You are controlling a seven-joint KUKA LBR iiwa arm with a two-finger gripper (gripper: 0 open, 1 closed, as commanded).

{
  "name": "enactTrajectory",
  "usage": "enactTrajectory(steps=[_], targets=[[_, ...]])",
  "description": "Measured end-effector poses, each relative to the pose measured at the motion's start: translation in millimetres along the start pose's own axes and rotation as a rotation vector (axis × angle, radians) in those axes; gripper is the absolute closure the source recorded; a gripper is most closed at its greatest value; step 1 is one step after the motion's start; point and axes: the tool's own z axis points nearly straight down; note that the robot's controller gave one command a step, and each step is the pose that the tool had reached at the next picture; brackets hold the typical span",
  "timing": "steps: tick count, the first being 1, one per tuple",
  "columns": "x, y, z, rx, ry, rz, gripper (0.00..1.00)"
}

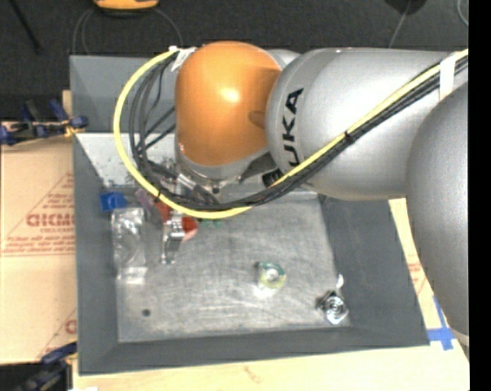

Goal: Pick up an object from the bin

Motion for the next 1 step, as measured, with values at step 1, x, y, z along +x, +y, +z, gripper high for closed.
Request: enactTrajectory(steps=[1], targets=[[17.5, 21.7, 96.7, -0.004, -0.016, 0.08, 0.0]])
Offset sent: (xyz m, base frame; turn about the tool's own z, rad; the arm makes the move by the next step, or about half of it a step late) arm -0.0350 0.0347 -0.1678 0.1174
